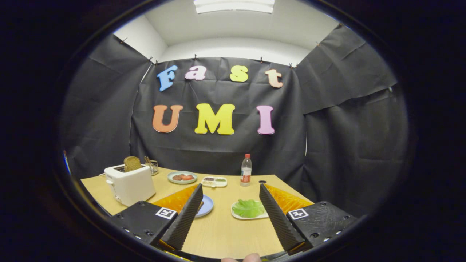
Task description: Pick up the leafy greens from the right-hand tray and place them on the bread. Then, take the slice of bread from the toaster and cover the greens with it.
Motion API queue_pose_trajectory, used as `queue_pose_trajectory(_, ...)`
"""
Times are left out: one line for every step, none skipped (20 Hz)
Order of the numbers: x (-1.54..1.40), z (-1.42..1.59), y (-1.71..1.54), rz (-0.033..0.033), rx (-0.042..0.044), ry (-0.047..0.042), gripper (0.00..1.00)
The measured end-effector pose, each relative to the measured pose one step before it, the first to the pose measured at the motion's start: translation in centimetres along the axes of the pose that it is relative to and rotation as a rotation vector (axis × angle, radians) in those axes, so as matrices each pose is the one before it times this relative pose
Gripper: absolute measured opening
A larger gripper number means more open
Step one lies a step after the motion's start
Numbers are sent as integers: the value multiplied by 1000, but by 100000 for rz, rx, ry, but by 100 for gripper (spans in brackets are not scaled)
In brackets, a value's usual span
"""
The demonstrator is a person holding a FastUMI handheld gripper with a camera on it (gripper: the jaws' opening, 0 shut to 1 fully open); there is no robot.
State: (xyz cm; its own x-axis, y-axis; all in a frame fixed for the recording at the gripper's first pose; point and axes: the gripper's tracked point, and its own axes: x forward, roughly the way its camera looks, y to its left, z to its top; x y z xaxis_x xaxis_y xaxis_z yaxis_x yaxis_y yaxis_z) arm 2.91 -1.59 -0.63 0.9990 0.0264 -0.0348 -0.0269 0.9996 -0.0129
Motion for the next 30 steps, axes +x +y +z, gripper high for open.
queue_pose_trajectory(673, -150, -670, -232, 326, 900, 95)
queue_pose_trajectory(725, -273, -595, -367, -77, 1333, 95)
queue_pose_trajectory(746, -372, -662, -282, -410, 1759, 95)
queue_pose_trajectory(847, -181, -638, -422, -596, 1637, 95)
queue_pose_trajectory(1024, -212, -441, 167, -877, 1728, 95)
queue_pose_trajectory(1018, -289, -444, 121, -820, 2118, 95)
queue_pose_trajectory(1088, -361, -324, 433, -718, 2051, 95)
queue_pose_trajectory(1169, -88, -182, 968, -291, 1694, 95)
queue_pose_trajectory(1270, -300, -74, 694, -584, 2189, 95)
queue_pose_trajectory(1335, -332, -149, 980, 198, 2120, 95)
queue_pose_trajectory(1332, -369, -10, 810, -588, 2012, 95)
queue_pose_trajectory(1315, -398, -197, 306, -772, 2032, 95)
queue_pose_trajectory(1447, -724, 71, 1211, -68, 2907, 95)
queue_pose_trajectory(1482, -699, 31, 1117, 208, 3196, 95)
queue_pose_trajectory(1291, -703, -8, 760, 80, 2715, 95)
queue_pose_trajectory(1498, -747, -230, -57, -1134, 3410, 95)
queue_pose_trajectory(1725, -922, -309, -14, -246, 3549, 95)
queue_pose_trajectory(1375, -1041, -113, 546, 716, 4691, 95)
queue_pose_trajectory(1443, -949, 88, 887, 1244, 4568, 96)
queue_pose_trajectory(1124, -724, 56, 1044, 774, 3644, 96)
queue_pose_trajectory(1104, -589, -88, 230, -365, 3406, 96)
queue_pose_trajectory(857, -306, -160, -115, -840, 2407, 96)
queue_pose_trajectory(643, -447, -135, 146, -459, 1972, 96)
queue_pose_trajectory(563, -252, 40, 321, 70, 1520, 96)
queue_pose_trajectory(646, -300, 37, 626, -18, 1485, 96)
queue_pose_trajectory(546, -384, -85, 104, -200, 1790, 96)
queue_pose_trajectory(638, -488, 29, 276, 119, 1565, 96)
queue_pose_trajectory(436, -236, 23, 544, 409, 1373, 96)
queue_pose_trajectory(542, -431, 147, 777, 644, 1643, 96)
queue_pose_trajectory(320, -376, -6, 530, 550, 1738, 96)
